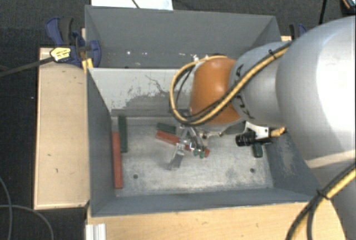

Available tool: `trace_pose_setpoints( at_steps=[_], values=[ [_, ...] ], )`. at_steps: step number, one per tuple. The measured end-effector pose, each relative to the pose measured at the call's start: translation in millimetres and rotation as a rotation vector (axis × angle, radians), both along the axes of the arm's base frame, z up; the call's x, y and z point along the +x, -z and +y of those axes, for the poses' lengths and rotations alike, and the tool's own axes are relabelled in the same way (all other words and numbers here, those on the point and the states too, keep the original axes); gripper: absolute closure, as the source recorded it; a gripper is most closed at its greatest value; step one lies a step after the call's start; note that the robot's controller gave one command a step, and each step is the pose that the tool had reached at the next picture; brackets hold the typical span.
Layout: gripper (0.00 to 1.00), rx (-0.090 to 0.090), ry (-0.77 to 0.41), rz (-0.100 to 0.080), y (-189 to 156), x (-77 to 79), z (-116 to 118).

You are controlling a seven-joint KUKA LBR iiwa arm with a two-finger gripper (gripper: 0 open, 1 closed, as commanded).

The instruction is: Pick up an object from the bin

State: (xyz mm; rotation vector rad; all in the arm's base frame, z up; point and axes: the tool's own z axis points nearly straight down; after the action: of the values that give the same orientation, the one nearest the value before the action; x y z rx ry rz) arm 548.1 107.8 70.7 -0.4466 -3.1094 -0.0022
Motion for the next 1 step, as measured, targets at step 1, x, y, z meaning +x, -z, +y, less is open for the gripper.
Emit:
trace_pose_setpoints(
  at_steps=[1],
  values=[
    [0.0, 0.0, 0.003, -0.002, -0.6, 0.7, 0.1]
  ],
)
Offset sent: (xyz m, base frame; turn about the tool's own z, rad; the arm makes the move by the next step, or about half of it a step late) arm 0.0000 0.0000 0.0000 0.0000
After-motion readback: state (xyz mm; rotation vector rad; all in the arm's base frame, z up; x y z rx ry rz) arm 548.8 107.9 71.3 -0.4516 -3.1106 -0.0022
